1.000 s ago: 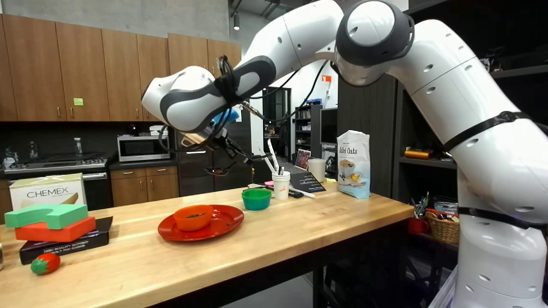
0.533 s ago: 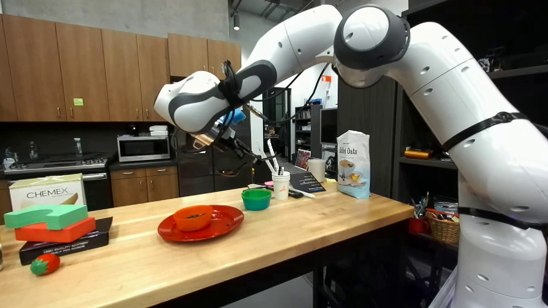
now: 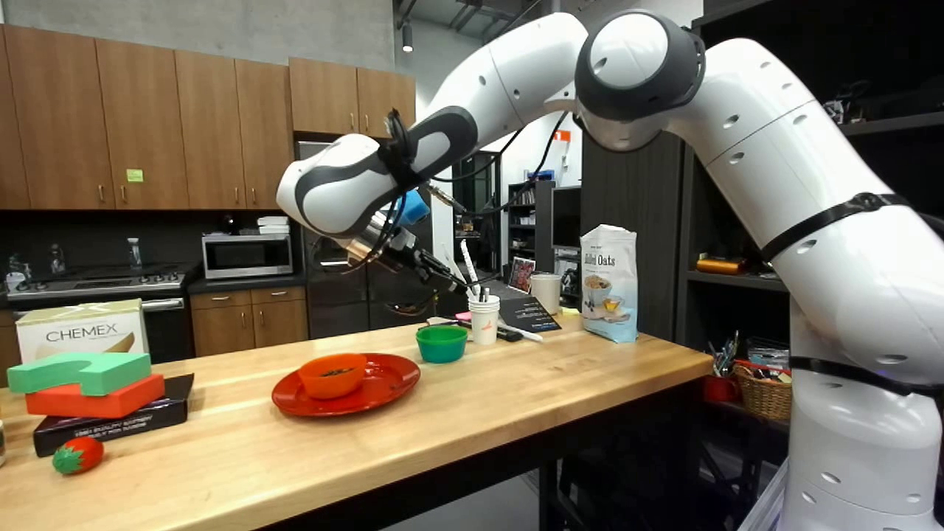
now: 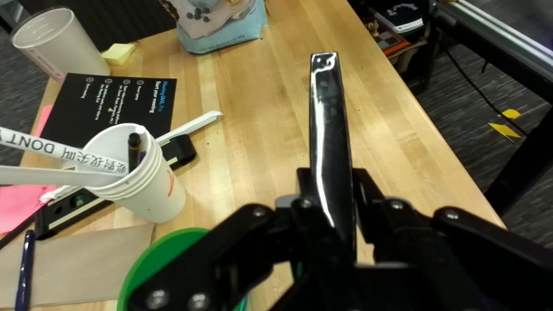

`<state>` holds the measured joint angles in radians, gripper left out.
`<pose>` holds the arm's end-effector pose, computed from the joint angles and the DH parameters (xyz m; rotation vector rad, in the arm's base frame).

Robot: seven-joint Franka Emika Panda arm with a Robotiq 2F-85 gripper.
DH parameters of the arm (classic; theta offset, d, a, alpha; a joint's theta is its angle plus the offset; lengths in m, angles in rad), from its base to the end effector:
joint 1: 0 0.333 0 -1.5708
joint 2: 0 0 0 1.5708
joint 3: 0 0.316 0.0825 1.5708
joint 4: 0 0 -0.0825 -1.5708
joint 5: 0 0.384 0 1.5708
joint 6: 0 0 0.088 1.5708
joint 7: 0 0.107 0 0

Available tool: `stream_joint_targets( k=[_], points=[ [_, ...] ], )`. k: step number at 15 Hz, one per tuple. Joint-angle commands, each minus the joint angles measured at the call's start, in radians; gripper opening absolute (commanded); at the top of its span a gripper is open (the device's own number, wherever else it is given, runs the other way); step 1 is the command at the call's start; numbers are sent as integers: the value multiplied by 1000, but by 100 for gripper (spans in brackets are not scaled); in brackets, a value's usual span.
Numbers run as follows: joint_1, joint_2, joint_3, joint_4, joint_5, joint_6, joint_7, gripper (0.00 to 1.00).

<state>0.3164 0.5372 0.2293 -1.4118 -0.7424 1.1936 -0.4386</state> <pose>0.5895 0.2226 0.3876 2.0481 1.1096 -0.8555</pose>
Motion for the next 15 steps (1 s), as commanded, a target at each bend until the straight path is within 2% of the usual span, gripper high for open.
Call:
stream_joint_targets(
  k=[1, 15],
  points=[
    [-3, -33, 0, -39, 36, -28, 50, 6],
    [-6, -31, 1, -40, 41, -81, 89, 6]
  ],
)
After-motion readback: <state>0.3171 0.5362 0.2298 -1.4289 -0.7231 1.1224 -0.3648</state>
